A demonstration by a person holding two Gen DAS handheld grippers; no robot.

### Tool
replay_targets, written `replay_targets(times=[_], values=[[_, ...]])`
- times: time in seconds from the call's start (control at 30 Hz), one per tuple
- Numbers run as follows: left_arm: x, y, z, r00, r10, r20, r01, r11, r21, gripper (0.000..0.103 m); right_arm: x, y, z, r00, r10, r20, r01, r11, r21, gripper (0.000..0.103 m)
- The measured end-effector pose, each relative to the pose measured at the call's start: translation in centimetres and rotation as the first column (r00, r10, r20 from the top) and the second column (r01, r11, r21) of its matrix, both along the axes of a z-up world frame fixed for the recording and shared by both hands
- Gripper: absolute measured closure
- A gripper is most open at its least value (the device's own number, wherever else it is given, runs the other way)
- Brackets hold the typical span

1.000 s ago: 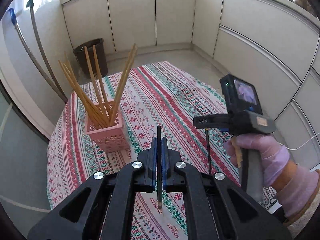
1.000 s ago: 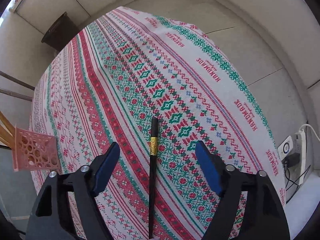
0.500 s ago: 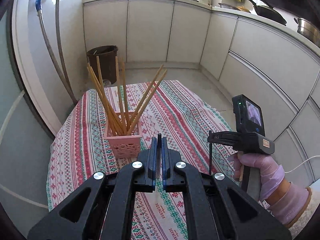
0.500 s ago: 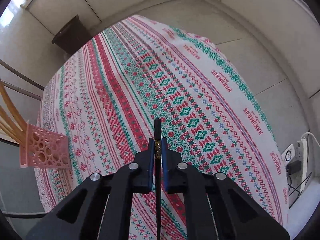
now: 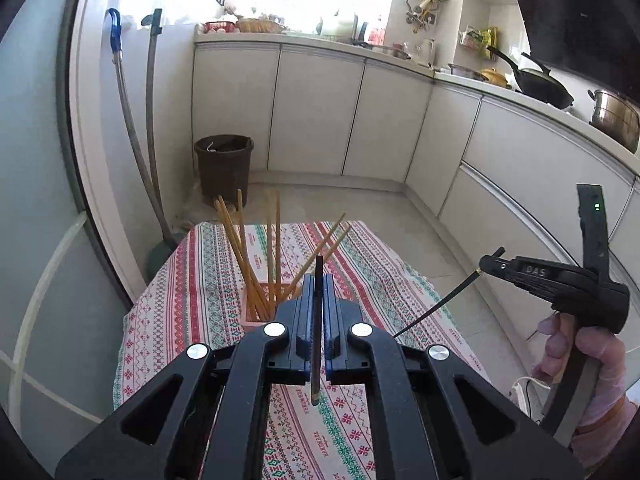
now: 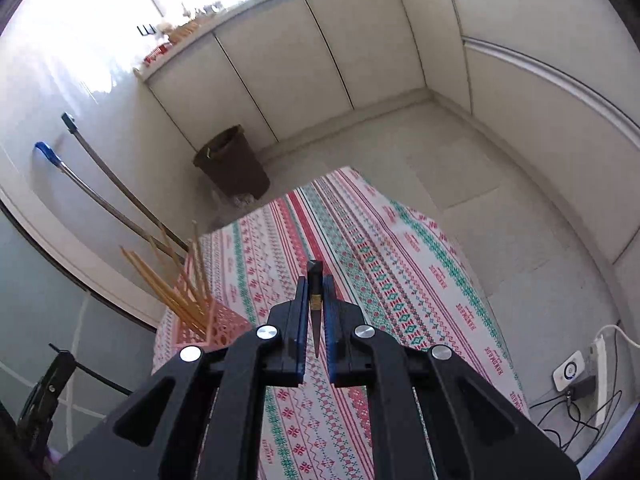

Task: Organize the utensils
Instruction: 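Lift both dark chopsticks and carry them over the pink basket, then lower the dark chopsticks into the pink basket and open both tools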

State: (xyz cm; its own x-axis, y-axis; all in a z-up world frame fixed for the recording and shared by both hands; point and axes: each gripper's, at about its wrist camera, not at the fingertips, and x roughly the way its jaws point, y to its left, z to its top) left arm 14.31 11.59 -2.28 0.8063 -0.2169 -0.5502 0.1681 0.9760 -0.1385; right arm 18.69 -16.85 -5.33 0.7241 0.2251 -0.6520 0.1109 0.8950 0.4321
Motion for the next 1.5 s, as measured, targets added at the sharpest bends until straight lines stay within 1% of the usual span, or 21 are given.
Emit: replay_targets(times=[0.1, 0.23, 0.33, 0.43, 0.53, 0.7, 0.77, 0.83, 0.93, 1.0, 1.03, 1.07, 1.1, 1.13, 1.17, 1.27, 1.37, 1.5], values=[[-0.1, 0.9, 2.1, 0.999, 0.026, 0.045, -0.025, 1.0, -0.019, 0.1, -1.0, 0.1, 3.6, 0.996, 0.015, 0.084, -0.019, 0.999, 0.049, 0.096], [0.7, 1.5, 4.7, 0.994, 0.059, 0.094, -0.055, 0.998, -0.041, 0.1, -1.2, 1.2, 7.6, 0.984, 0.052, 0.168, -0.068, 0.994, 0.09, 0.096], [2.1, 1.8, 5.5, 0.99, 0.084, 0.113, -0.08, 0.996, -0.04, 0.1, -1.2, 2.7, 9.8, 0.97, 0.085, 0.227, -0.109, 0.99, 0.094, 0.096], [3.8, 2.4, 5.4, 0.988, 0.106, 0.111, -0.1, 0.993, -0.055, 0.1, -0.8, 4.3, 10.9, 0.957, 0.124, 0.263, -0.149, 0.986, 0.079, 0.096], [5.6, 3.1, 4.4, 0.988, 0.13, 0.088, -0.124, 0.99, -0.071, 0.1, -0.1, 5.7, 10.5, 0.952, 0.144, 0.272, -0.167, 0.984, 0.061, 0.096], [8.2, 4.0, 2.6, 0.985, 0.163, 0.05, -0.159, 0.984, -0.083, 0.1, 1.3, 7.4, 9.2, 0.956, 0.17, 0.239, -0.185, 0.982, 0.042, 0.096], [9.4, 4.4, 1.6, 0.987, 0.158, 0.028, -0.154, 0.982, -0.109, 0.099, 1.9, 7.7, 8.4, 0.96, 0.169, 0.222, -0.183, 0.982, 0.04, 0.096], [10.1, 4.5, 0.7, 0.989, 0.148, -0.009, -0.148, 0.985, -0.094, 0.098, 2.4, 8.1, 7.9, 0.964, 0.171, 0.206, -0.182, 0.983, 0.034, 0.096], [9.7, 5.4, 0.6, 0.98, 0.199, -0.026, -0.201, 0.973, -0.115, 0.089, 2.7, 8.5, 7.2, 0.967, 0.173, 0.189, -0.181, 0.983, 0.025, 0.096], [8.9, 6.1, 1.3, 0.974, 0.226, -0.012, -0.226, 0.966, -0.124, 0.088, 2.8, 8.7, 6.8, 0.968, 0.175, 0.182, -0.181, 0.983, 0.019, 0.096], [8.2, 6.4, 1.7, 0.972, 0.234, 0.004, -0.231, 0.964, -0.129, 0.085, 2.9, 8.9, 6.7, 0.968, 0.174, 0.18, -0.18, 0.984, 0.016, 0.096], [7.6, 6.6, 2.2, 0.97, 0.241, 0.021, -0.236, 0.962, -0.136, 0.077, 3.0, 9.2, 6.4, 0.968, 0.176, 0.176, -0.181, 0.983, 0.011, 0.096], [6.9, 6.8, 2.5, 0.967, 0.251, 0.038, -0.243, 0.959, -0.144, 0.072, 3.2, 9.4, 6.2, 0.969, 0.178, 0.17, -0.182, 0.983, 0.008, 0.096], [6.4, 6.9, 2.9, 0.965, 0.257, 0.052, -0.246, 0.957, -0.154, 0.066, 3.4, 9.8, 5.8, 0.97, 0.182, 0.161, -0.185, 0.983, 0.005, 0.096], [5.9, 7.1, 3.1, 0.964, 0.259, 0.062, -0.247, 0.955, -0.163, 0.063, 3.6, 10.1, 5.4, 0.971, 0.185, 0.152, -0.187, 0.982, 0.001, 0.096], [5.3, 7.3, 3.4, 0.964, 0.256, 0.07, -0.24, 0.954, -0.179, 0.063, 4.5, 11.2, 4.0, 0.974, 0.188, 0.126, -0.187, 0.982, -0.015, 0.096], [5.5, 7.2, 3.3, 0.963, 0.26, 0.063, -0.247, 0.954, -0.17, 0.063, 5.3, 12.0, 2.7, 0.976, 0.19, 0.106, -0.19, 0.982, -0.015, 0.096], [6.3, 7.2, 3.0, 0.966, 0.256, 0.036, -0.245, 0.952, -0.184, 0.062, 6.4, 13.3, 1.5, 0.977, 0.195, 0.091, -0.195, 0.981, -0.003, 0.096]])
